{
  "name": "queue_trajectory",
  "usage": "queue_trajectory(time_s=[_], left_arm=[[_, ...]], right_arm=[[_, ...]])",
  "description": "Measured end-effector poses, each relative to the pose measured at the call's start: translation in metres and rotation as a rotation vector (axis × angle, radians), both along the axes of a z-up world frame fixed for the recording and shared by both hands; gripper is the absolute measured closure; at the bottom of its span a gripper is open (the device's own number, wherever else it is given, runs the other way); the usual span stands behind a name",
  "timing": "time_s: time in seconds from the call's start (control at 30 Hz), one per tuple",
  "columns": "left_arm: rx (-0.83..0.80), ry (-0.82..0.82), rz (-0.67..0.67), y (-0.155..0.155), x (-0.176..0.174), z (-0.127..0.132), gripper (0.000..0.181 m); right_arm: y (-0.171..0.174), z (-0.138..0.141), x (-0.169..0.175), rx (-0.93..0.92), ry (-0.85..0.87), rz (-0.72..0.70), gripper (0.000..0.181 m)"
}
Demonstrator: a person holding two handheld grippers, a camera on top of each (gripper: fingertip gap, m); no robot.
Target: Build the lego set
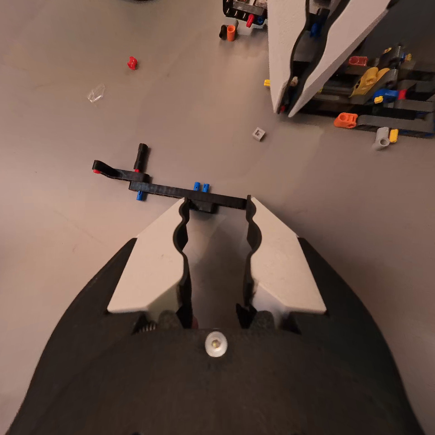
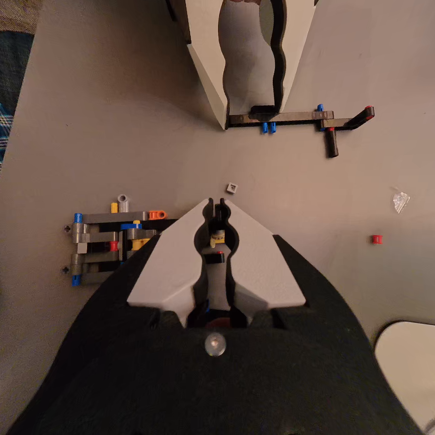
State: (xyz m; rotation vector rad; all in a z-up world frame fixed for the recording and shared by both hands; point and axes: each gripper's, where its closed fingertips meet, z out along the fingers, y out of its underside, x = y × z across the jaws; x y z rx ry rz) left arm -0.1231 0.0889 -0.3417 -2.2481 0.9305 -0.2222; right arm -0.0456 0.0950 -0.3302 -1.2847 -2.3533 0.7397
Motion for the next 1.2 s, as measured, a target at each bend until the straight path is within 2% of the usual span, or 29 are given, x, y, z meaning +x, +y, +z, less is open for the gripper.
queue_trajectory(time_s=[0.2,0.53,0.77,1.2], left_arm=[[0.002,-0.005,0.003,-0.001,0.000,0.000,0.134],[0.001,-0.005,0.007,-0.001,0.001,0.000,0.134],[0.000,-0.005,0.008,-0.002,0.003,0.000,0.134],[0.000,-0.010,0.027,-0.002,0.004,0.000,0.135]], right_arm=[[0.009,0.009,0.009,-0.069,0.024,-0.055,0.180],[0.029,0.020,0.046,-0.119,0.067,-0.143,0.180],[0.027,0.032,0.072,-0.150,0.155,-0.165,0.180],[0.026,0.029,0.121,-0.119,0.282,-0.202,0.181]])
